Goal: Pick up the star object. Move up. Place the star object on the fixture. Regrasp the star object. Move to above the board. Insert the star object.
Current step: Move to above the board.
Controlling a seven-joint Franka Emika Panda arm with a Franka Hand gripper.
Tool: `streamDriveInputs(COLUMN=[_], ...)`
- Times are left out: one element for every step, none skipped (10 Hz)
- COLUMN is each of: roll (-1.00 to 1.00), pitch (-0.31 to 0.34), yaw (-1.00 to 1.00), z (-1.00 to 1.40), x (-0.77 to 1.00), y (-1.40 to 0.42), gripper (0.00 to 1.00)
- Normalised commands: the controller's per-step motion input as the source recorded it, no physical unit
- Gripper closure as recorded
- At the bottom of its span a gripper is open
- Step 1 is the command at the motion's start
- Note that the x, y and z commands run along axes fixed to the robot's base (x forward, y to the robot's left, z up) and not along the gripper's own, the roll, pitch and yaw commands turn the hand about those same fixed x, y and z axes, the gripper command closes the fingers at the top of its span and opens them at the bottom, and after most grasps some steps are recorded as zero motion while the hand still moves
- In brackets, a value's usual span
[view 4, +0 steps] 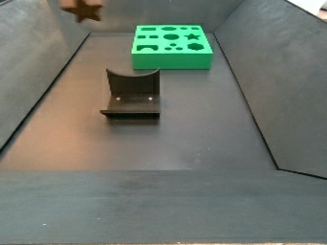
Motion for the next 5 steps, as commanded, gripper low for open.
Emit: streamDriveInputs(roll=[-1.0,-1.0,-1.0,-1.0,-1.0], pitch=[-0.092,-0.121,-0.134,-0.145,-0.146], yaw=[-0.11,-0.11,-0.11,-0.13,-0.13], z=[0.29,0.31,0.3,0.31,0.31], x=[-0.76,-0.82,-0.84,-0.86,-0.87], y=[-1.0,-1.0,-1.0,-1.0,-1.0], gripper=[1.0,1.0,1.0,1.0,1.0])
